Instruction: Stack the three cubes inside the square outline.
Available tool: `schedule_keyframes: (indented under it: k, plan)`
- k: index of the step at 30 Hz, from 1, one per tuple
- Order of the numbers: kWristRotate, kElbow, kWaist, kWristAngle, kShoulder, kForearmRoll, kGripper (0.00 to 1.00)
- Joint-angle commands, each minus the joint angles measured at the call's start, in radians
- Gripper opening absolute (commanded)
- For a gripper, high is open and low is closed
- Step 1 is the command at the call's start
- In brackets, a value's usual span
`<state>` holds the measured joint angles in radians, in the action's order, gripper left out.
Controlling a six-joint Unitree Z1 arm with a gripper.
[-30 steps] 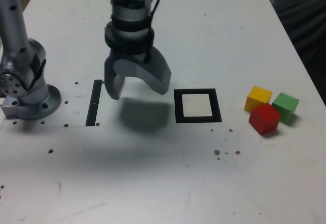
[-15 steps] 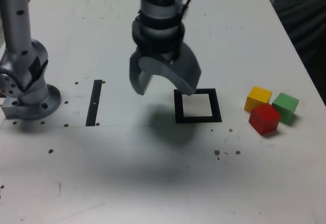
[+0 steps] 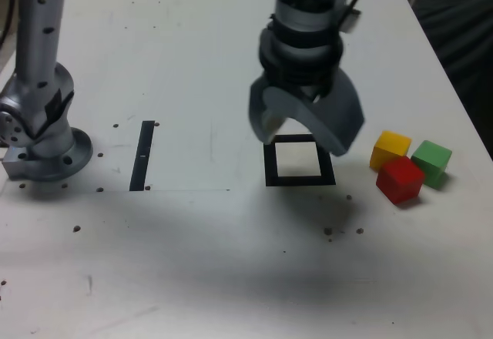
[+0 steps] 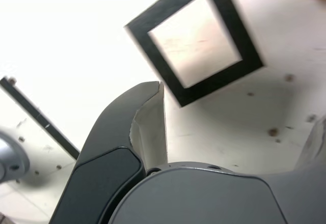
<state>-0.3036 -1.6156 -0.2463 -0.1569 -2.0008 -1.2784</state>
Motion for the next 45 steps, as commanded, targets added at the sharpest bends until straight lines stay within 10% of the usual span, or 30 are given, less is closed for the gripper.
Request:
schedule_keyframes:
  k: [1, 18, 45]
  plan:
    - [-0.017, -0.03, -0.002, 0.0, -0.02, -0.012, 1.0]
    - [-0.13, -0.378, -0.045, 0.008, -0.22, -0.164, 0.99]
    - [0.051, -0.555, -0.044, -0.002, -0.401, -0.212, 0.99]
